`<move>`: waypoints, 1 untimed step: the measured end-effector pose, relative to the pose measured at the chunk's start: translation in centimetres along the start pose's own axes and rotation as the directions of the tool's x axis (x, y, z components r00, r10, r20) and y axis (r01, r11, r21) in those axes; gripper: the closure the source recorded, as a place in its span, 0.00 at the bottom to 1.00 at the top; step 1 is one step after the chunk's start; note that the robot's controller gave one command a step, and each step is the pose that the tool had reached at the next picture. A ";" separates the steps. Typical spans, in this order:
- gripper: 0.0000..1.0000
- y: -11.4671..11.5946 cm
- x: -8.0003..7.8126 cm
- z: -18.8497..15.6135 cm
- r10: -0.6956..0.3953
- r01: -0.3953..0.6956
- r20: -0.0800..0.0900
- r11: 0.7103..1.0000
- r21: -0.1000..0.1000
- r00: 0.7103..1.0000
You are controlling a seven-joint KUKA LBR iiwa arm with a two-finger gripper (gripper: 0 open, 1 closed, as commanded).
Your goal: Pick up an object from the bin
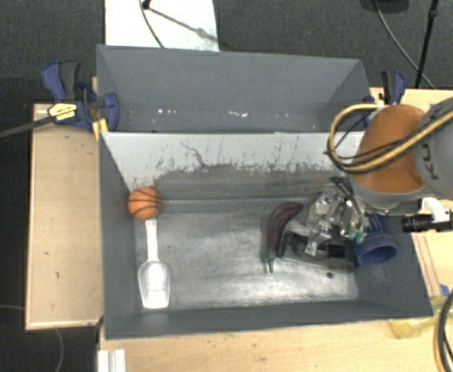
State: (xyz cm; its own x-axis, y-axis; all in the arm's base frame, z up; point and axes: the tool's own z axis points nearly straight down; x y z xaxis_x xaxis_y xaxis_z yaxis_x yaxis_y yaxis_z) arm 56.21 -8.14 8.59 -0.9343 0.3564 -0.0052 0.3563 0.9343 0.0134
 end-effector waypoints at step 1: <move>1.00 -0.3 0.3 -3.1 -0.001 0.001 -0.010 1.000 0.013 1.000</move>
Offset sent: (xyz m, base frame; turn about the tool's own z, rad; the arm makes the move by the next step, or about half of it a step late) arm -0.0022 -0.0063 0.0419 -0.0079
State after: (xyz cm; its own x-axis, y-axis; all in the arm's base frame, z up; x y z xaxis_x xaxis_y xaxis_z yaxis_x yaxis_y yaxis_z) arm 55.82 -8.35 11.66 -0.9348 0.3552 0.0044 0.3552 0.9348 0.0000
